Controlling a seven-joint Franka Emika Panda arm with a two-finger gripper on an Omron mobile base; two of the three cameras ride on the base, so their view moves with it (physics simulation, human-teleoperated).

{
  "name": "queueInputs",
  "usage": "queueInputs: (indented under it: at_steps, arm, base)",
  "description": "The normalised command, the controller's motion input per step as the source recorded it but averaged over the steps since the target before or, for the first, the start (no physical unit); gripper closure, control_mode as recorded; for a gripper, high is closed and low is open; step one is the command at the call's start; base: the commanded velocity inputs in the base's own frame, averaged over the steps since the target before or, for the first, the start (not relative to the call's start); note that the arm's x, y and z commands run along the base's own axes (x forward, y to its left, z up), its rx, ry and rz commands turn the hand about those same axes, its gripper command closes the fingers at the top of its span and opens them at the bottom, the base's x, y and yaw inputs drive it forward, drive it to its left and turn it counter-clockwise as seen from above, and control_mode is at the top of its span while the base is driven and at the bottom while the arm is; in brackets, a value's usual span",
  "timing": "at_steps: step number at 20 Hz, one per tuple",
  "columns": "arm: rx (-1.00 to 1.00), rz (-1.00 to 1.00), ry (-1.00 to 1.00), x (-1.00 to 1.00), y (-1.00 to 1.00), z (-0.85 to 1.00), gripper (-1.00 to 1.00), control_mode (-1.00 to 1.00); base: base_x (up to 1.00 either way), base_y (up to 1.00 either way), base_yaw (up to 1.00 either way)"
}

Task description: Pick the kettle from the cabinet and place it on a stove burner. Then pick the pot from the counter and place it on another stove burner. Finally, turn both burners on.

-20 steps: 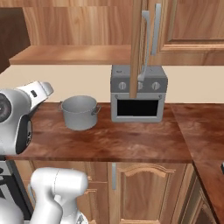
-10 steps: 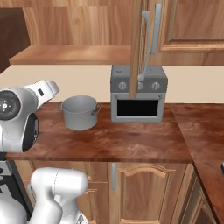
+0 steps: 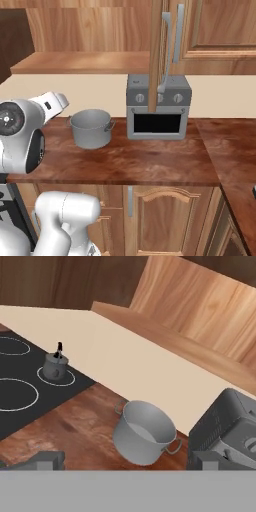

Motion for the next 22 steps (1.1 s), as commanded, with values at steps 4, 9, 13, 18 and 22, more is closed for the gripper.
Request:
queueInputs:
  at_steps: [4, 9, 13, 18, 22]
  arm:
    - [-0.08, 0.00, 0.03, 0.04, 0.00, -0.16, -1.00, -1.00]
    - [-0.11, 0.00, 0.02, 0.19, 0.00, -0.22, -1.00, -1.00]
    - [-0.11, 0.00, 0.04, 0.36, 0.00, -0.24, -1.00, -1.00]
    - [-0.13, 0.00, 0.06, 0.36, 0.00, -0.25, -1.00, -1.00]
    - [-0.13, 0.00, 0.02, 0.27, 0.00, -0.24, -1.00, -1.00]
  base:
    - [0.00, 0.00, 0.00]
    - [0.00, 0.00, 0.00]
    - [0.00, 0.00, 0.00]
    - [0.00, 0.00, 0.00]
    - [0.00, 0.00, 0.00]
